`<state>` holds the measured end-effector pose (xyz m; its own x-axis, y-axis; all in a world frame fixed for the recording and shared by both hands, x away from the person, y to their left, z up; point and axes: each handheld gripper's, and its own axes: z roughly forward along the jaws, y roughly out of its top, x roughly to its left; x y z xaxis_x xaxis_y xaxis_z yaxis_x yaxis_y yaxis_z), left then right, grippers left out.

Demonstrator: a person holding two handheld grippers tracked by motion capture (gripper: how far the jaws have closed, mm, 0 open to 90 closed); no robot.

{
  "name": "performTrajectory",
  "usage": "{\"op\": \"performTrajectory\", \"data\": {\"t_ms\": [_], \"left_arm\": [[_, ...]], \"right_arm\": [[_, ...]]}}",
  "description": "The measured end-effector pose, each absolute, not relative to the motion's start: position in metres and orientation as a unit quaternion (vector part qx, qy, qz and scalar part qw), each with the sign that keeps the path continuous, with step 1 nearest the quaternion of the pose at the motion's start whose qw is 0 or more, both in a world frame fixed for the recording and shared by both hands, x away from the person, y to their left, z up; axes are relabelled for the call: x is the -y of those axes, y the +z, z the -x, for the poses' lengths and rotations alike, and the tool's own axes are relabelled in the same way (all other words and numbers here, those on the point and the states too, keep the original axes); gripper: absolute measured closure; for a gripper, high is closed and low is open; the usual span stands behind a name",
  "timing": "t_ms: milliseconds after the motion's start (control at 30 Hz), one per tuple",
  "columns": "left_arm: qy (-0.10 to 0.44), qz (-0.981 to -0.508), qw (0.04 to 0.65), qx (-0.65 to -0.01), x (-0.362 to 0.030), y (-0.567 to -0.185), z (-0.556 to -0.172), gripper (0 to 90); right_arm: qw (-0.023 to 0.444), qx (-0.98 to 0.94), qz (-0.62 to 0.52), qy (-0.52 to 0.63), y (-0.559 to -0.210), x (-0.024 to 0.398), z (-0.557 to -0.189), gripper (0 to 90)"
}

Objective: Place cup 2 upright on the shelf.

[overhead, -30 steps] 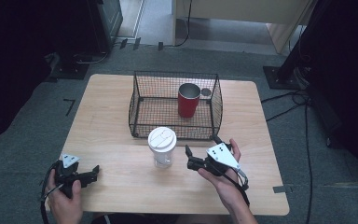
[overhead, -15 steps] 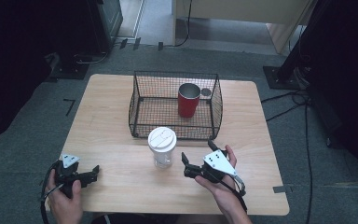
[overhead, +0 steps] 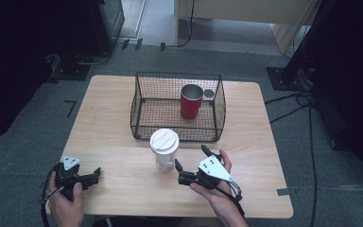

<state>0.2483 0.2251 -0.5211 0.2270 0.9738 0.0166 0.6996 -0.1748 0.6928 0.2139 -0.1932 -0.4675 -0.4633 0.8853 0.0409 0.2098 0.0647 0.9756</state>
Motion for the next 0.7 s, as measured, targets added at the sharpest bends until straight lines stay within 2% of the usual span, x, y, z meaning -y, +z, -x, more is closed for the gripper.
{"op": "performTrajectory", "data": {"t_ms": [700], "left_arm": [[0.238,-0.728,0.288,-0.574,-0.225,-0.521,-0.248,0.0]], "right_arm": [[0.292,-0.672,-0.395,0.554,-0.466,0.164,-0.221,0.5]]}}
